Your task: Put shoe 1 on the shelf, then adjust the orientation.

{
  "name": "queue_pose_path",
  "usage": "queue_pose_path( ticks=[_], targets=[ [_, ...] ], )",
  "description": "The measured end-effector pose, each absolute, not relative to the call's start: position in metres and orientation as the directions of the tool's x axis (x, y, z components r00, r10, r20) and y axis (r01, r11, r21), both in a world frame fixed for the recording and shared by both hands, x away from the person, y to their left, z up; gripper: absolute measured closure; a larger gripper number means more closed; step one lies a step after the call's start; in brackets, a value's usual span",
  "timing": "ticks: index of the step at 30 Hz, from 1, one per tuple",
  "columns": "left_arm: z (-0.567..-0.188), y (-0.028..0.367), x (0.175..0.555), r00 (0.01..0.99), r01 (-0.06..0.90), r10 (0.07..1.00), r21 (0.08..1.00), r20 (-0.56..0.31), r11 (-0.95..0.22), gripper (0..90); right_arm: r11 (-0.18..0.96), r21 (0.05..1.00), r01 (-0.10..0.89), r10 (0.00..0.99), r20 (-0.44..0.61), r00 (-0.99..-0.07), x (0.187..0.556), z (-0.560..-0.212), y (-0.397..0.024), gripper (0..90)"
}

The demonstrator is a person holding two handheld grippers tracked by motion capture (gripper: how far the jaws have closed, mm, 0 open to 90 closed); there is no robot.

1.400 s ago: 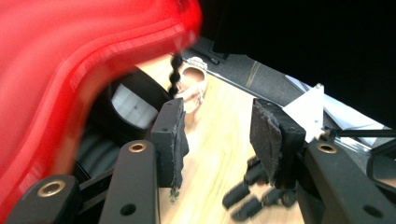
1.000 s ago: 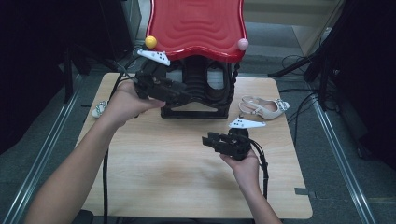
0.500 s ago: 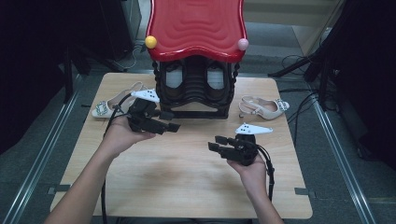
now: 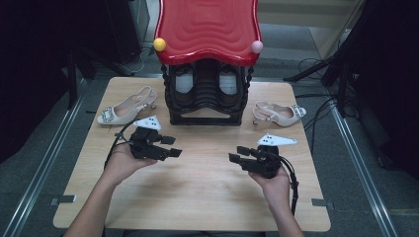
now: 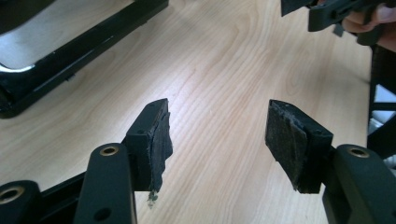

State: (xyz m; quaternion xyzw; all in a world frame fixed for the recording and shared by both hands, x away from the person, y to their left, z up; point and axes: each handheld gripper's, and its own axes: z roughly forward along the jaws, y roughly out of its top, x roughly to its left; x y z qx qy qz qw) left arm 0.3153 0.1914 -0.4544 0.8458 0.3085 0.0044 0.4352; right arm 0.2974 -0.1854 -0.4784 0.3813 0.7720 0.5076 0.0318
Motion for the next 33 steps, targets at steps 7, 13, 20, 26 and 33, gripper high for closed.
queue_pose_path(
  ticks=[7, 13, 20, 26, 33],
  targets=[
    [-0.464, 0.216, 0.311, 0.758, 0.575, 0.579, 0.727, -0.301, -0.375, 68.6, 0.178, 0.801, 0.572, 0.628, 0.355, -0.693, 0.299, -0.482, -0.190, 52.1],
    [-0.475, 0.237, 0.314, 0.741, 0.599, 0.590, 0.712, -0.320, -0.366, 88.3, 0.180, 0.793, 0.582, 0.635, 0.358, -0.685, 0.299, -0.485, -0.191, 52.1],
    [-0.485, 0.259, 0.323, 0.706, 0.618, 0.634, 0.713, -0.316, -0.332, 89.2, 0.192, 0.790, 0.582, 0.637, 0.351, -0.686, 0.298, -0.486, -0.191, 52.1],
    [-0.492, 0.280, 0.334, 0.682, 0.631, 0.653, 0.716, -0.329, -0.298, 89.9, 0.201, 0.783, 0.589, 0.648, 0.345, -0.679, 0.297, -0.490, -0.193, 52.1],
    [-0.505, 0.312, 0.348, 0.622, 0.661, 0.704, 0.712, -0.344, -0.236, 90.0, 0.208, 0.779, 0.592, 0.658, 0.336, -0.674, 0.297, -0.491, -0.192, 52.1]
  ],
)
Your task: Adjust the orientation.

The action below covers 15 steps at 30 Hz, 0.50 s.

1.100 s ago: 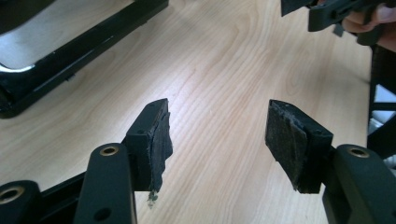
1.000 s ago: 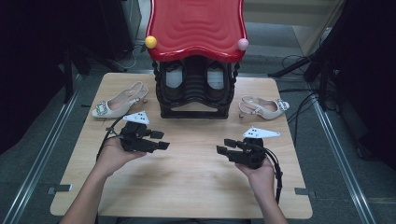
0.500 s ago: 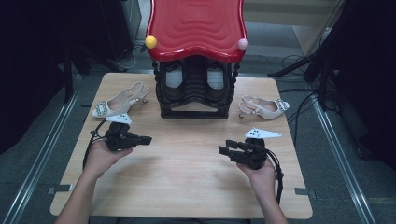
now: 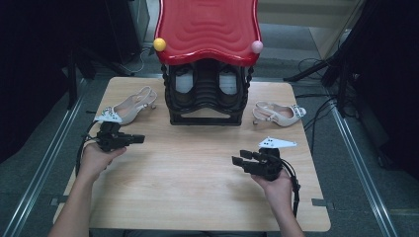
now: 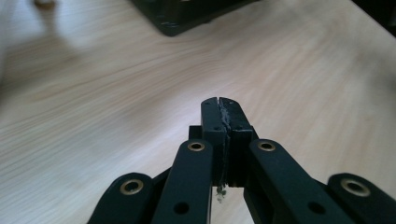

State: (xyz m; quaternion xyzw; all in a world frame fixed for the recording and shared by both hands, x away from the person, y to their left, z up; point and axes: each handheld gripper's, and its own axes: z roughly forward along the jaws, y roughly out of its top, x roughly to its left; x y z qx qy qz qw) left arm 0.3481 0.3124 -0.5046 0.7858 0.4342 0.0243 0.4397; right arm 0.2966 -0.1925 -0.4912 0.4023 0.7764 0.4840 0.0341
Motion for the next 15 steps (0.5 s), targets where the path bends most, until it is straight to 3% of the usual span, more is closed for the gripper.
queue_pose_path(
  ticks=[8, 15],
  targets=[
    [-0.510, 0.359, 0.356, 0.536, 0.679, 0.763, 0.721, -0.361, -0.136, 90.0, 0.210, 0.769, 0.603, 0.667, 0.338, -0.664, 0.293, -0.495, -0.194, 51.9],
    [-0.513, 0.361, 0.368, 0.512, 0.678, 0.781, 0.727, -0.359, -0.110, 90.0, 0.209, 0.767, 0.606, 0.678, 0.333, -0.655, 0.288, -0.497, -0.195, 51.8]
  ],
)
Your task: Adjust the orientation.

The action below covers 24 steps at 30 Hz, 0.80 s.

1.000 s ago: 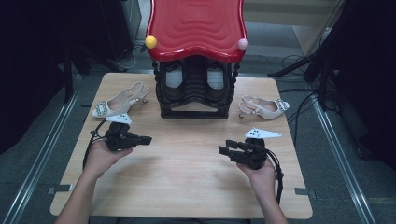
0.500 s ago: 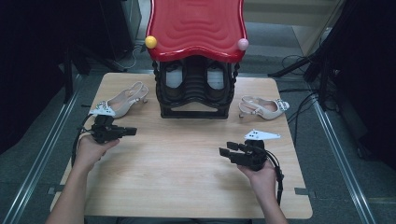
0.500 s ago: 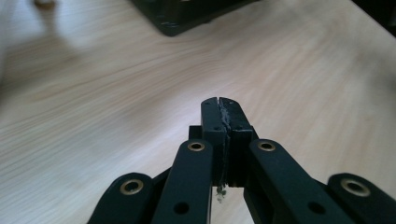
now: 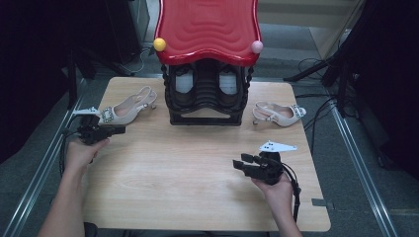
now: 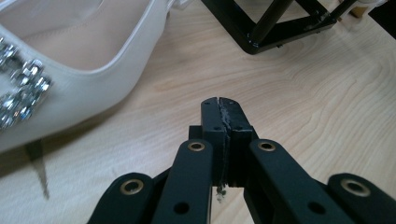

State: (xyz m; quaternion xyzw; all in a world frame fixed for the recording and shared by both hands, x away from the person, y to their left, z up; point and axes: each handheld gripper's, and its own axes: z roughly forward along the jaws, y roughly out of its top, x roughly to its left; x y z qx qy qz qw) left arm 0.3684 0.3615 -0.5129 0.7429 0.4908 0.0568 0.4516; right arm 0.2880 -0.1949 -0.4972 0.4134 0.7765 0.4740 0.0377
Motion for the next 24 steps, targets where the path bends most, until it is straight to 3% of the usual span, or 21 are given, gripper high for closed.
queue_pose_path(
  ticks=[7, 19, 24],
  targets=[
    [-0.534, 0.367, 0.387, 0.441, 0.733, 0.814, 0.675, -0.379, -0.083, 90.0, 0.186, 0.761, 0.621, 0.698, 0.343, -0.629, 0.284, -0.499, -0.204, 51.6],
    [-0.546, 0.383, 0.406, 0.403, 0.736, 0.831, 0.675, -0.384, -0.045, 90.0, 0.156, 0.766, 0.623, 0.717, 0.346, -0.605, 0.283, -0.500, -0.213, 51.6],
    [-0.544, 0.382, 0.406, 0.404, 0.723, 0.856, 0.686, -0.323, -0.082, 90.0, 0.155, 0.764, 0.626, 0.724, 0.344, -0.599, 0.284, -0.501, -0.217, 51.6]
  ],
)
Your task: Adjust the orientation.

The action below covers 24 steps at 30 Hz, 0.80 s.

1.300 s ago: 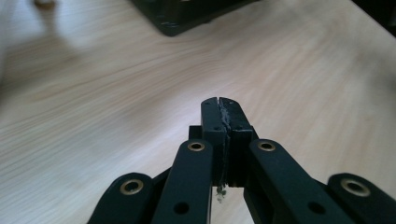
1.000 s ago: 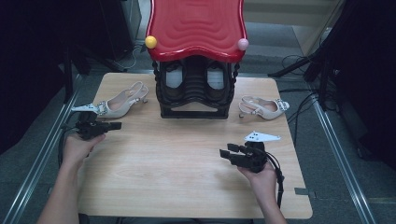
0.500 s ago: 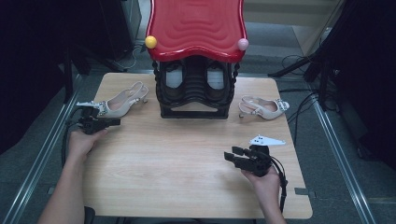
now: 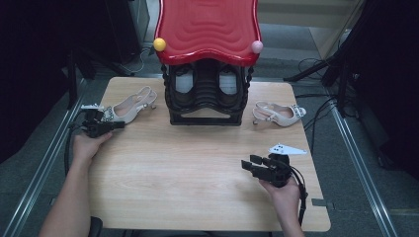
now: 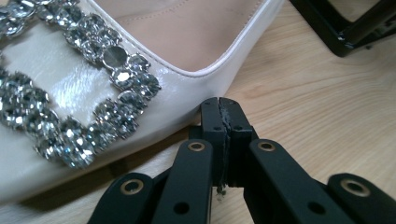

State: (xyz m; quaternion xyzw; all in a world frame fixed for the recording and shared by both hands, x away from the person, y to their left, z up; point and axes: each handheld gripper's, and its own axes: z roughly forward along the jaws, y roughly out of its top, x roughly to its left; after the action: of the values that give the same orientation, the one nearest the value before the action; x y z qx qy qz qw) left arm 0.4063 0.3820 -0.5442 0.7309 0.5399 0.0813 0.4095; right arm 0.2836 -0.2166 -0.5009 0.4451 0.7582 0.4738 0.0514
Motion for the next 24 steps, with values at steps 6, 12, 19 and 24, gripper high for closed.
queue_pose_path(
  ticks=[6, 12, 19, 24],
  targets=[
    [-0.544, 0.393, 0.404, 0.355, 0.733, 0.873, 0.679, -0.334, -0.037, 90.0, 0.157, 0.760, 0.631, 0.719, 0.350, -0.601, 0.284, -0.502, -0.214, 51.6],
    [-0.535, 0.383, 0.402, 0.392, 0.746, 0.852, 0.662, -0.346, -0.074, 90.0, 0.164, 0.758, 0.631, 0.708, 0.355, -0.610, 0.286, -0.503, -0.209, 51.7],
    [-0.500, 0.358, 0.413, 0.425, 0.712, 0.845, 0.696, -0.325, -0.090, 90.0, 0.174, 0.760, 0.626, 0.702, 0.350, -0.620, 0.289, -0.503, -0.205, 51.6],
    [-0.476, 0.351, 0.429, 0.413, 0.699, 0.848, 0.712, -0.331, -0.063, 90.0, 0.173, 0.759, 0.628, 0.697, 0.356, -0.622, 0.290, -0.503, -0.205, 51.7]
  ],
)
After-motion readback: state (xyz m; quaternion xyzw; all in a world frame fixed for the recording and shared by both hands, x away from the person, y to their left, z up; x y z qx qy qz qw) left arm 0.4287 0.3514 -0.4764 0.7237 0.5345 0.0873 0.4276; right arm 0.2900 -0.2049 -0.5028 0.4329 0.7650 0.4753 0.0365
